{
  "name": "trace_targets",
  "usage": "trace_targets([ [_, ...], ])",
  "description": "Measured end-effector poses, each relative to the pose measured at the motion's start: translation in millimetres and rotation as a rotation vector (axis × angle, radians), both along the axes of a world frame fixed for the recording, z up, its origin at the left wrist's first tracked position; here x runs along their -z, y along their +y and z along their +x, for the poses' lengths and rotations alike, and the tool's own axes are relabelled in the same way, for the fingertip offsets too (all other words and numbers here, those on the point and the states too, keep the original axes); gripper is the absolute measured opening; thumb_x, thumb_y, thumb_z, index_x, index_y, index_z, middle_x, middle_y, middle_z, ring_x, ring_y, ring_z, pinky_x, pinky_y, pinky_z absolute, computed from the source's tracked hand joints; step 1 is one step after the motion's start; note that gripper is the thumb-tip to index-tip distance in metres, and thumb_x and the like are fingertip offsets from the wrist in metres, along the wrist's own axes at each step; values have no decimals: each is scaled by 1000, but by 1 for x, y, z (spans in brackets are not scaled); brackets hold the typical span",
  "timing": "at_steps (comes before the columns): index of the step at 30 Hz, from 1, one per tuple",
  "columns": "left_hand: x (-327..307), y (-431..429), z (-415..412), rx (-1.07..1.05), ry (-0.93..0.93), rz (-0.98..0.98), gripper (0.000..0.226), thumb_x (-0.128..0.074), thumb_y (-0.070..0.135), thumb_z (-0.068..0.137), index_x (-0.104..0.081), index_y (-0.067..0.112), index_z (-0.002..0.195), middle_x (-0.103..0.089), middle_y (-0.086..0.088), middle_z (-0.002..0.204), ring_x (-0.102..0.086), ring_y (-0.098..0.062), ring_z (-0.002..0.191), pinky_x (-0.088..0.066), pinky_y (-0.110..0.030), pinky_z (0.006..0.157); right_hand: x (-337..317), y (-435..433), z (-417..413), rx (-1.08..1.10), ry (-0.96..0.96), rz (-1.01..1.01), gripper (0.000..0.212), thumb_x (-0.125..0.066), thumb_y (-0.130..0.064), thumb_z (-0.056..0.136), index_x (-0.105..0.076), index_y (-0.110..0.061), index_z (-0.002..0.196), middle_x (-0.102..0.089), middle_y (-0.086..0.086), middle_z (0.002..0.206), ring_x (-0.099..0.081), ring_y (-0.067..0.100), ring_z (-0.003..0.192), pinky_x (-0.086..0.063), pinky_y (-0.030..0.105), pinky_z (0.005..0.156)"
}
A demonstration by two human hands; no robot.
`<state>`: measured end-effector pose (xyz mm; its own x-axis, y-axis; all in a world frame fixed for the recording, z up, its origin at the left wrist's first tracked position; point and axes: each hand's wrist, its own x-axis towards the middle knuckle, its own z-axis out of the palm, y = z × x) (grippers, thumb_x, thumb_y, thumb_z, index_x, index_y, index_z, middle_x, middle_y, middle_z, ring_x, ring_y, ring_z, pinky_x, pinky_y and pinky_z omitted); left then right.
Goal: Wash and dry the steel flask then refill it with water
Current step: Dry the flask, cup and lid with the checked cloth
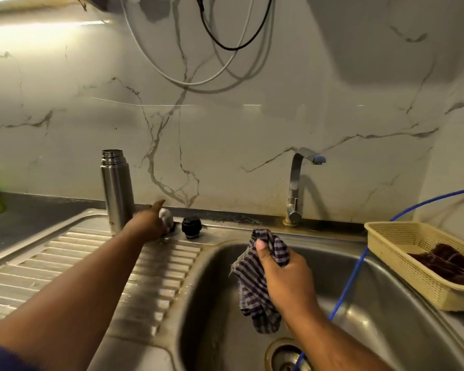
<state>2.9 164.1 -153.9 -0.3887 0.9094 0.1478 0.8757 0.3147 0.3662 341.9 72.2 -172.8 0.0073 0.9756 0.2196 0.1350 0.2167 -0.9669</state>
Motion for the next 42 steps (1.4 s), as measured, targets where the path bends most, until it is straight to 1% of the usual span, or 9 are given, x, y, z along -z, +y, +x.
trace_targets([
  [8, 4, -2, -5, -130, -27, 167, 49, -72, 36, 90, -48, 16, 128, -59, -22, 122, -60, -41, 110, -52, -50, 95, 3, 2, -2, -11, 10, -18, 31, -62, -51, 95, -73, -23, 87, -75, -8, 78, -69, -1, 71, -47, 13, 58],
  [12, -17, -31, 9, -249, -109, 367, 55, -72, 38, 89, -48, 14, 131, -51, -22, 121, -59, -41, 106, -52, -47, 94, -4, -1, 2, -2, 4, -46, 30, -62, -49, 96, -72, -22, 88, -74, -6, 79, -69, 3, 74, -46, 16, 56],
  [19, -44, -90, 111, 56, -937, 405, 55, -79, 14, 85, -52, 27, 132, -58, -11, 120, -65, -31, 103, -61, -41, 72, -24, -4, 18, 15, -94, -87, 19, -69, -41, 94, -71, -23, 100, -74, -4, 93, -71, 14, 89, -59, 32, 79],
  [24, -31, -105, 191, 288, -609, 438, 67, -87, 13, 74, -58, 29, 132, -62, -1, 124, -64, -13, 98, -51, -12, 68, -45, -19, 49, 59, 114, -209, 27, -66, -45, 96, -65, -20, 105, -72, 3, 103, -65, 18, 87, -54, 32, 73],
  [27, -24, -122, 224, 450, -383, 425, 74, -87, 21, 74, -51, 39, 137, -49, 9, 135, -56, -11, 117, -51, -18, 94, -56, -10, 66, 134, 111, -195, 53, -64, -50, 95, -59, -15, 135, -68, 8, 120, -62, 22, 97, -55, 39, 88],
  [33, -18, -133, 246, 677, -32, 374, 78, -79, 35, 82, -38, 43, 147, -36, 22, 139, -41, 7, 116, -34, 2, 82, -26, 3, 87, 89, 27, -221, 59, -59, -76, 82, -68, -25, 110, -74, 3, 108, -70, 24, 101, -58, 49, 94],
  [36, -21, -130, 246, 709, -114, 430, 88, -82, 33, 79, -30, 44, 149, -45, 24, 135, -46, 9, 116, -35, 0, 89, -20, 0, 83, -97, -21, -144, 61, -66, -79, 74, -74, -29, 108, -78, -7, 102, -73, 14, 99, -57, 42, 95],
  [40, -19, -128, 244, 735, -374, 483, 95, -86, 14, 76, -29, 42, 147, -54, 31, 117, -53, 25, 107, -41, 2, 85, -20, -9, 76, -287, 122, -101, 51, -83, -45, 79, -66, -31, 125, -77, -10, 109, -73, 8, 100, -59, 31, 91],
  [42, -19, -128, 242, 751, -440, 482, 93, -85, 10, 77, -30, 42, 145, -58, 25, 121, -54, 21, 112, -42, 0, 88, -21, -11, 76, -326, 186, -128, 55, -84, -39, 78, -64, -28, 129, -77, -5, 113, -73, 12, 105, -57, 38, 97],
])
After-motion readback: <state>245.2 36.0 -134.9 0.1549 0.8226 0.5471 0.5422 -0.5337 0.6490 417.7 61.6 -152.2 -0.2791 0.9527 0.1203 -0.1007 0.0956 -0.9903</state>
